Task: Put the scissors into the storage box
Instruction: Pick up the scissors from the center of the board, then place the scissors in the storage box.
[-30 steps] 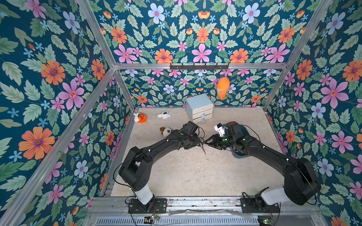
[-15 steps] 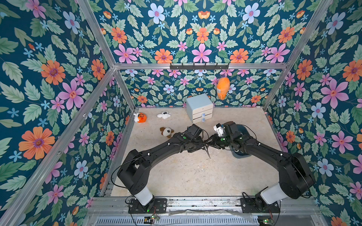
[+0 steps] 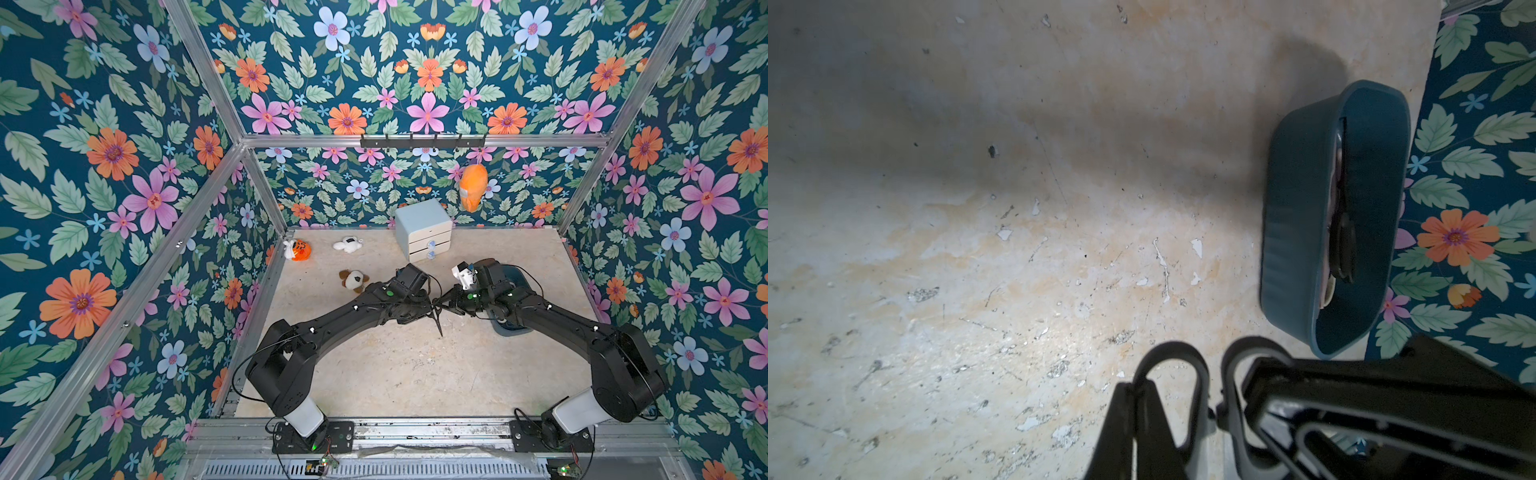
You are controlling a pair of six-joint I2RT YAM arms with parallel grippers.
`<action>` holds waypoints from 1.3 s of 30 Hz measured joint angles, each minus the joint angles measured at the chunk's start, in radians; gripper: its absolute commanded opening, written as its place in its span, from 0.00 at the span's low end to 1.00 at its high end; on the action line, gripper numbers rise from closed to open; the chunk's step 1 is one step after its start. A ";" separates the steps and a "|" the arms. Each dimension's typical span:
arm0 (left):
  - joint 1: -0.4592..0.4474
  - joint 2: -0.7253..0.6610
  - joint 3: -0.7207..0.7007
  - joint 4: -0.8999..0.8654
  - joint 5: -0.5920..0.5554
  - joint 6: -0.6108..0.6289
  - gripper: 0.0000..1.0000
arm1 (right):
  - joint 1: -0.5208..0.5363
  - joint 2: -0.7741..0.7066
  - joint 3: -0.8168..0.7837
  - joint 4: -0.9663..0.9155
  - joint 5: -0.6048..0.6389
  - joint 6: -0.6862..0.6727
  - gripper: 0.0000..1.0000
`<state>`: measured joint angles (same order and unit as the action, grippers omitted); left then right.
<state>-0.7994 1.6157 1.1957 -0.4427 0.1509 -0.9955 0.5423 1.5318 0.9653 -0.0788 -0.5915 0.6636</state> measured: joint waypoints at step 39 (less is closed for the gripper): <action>0.085 -0.357 -0.316 -0.133 -0.311 -0.100 0.76 | -0.508 0.211 0.220 -0.266 0.328 -0.082 0.03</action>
<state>-0.7143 1.2591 0.8799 -0.5758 -0.1596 -1.0958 0.0341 1.7424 1.1851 -0.3447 -0.2638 0.5819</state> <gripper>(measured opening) 0.762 0.083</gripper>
